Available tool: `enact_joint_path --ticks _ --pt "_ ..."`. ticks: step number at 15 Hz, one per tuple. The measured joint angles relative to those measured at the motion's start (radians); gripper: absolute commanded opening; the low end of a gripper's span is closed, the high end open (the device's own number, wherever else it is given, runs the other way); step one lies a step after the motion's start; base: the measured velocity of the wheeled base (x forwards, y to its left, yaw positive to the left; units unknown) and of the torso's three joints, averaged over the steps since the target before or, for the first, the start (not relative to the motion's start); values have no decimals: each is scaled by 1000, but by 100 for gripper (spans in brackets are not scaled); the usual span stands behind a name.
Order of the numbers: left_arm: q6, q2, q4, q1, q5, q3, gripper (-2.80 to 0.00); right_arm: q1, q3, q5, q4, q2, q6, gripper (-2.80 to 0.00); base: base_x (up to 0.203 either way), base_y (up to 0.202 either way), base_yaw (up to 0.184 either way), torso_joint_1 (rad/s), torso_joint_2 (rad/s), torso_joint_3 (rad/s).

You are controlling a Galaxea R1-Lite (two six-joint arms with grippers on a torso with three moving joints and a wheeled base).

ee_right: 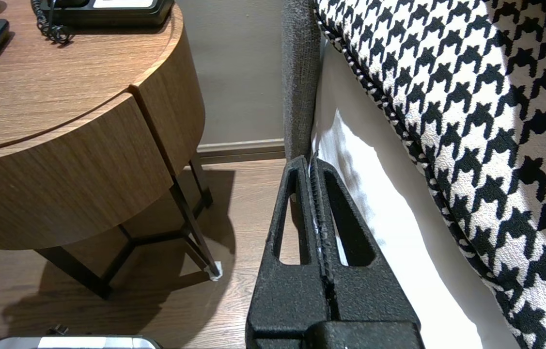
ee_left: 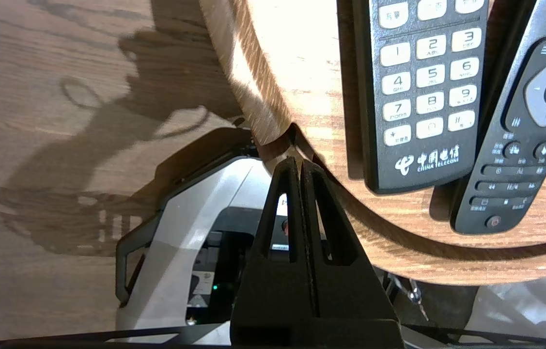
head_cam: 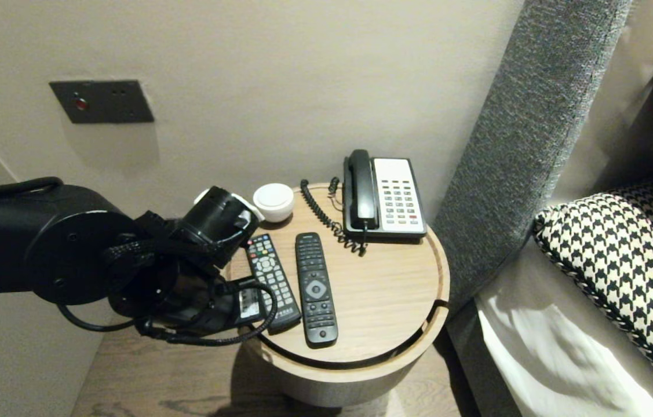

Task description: Open the nightstand drawer

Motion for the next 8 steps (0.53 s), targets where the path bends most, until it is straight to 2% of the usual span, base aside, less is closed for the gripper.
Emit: enact_joint_path --ticks 2,5,8 --pt "0 11 -2 -11 1 -7 -280 0 0 1 0 0 0 -280 0 0 0 0 0 0" --pt "-1 36 -10 -23 48 -23 -280 0 0 0 0 0 0 -280 0 0 0 0 0 0" --pt "0 57 -13 -33 62 -24 -280 0 0 0 0 0 0 -280 0 0 0 0 0 0"
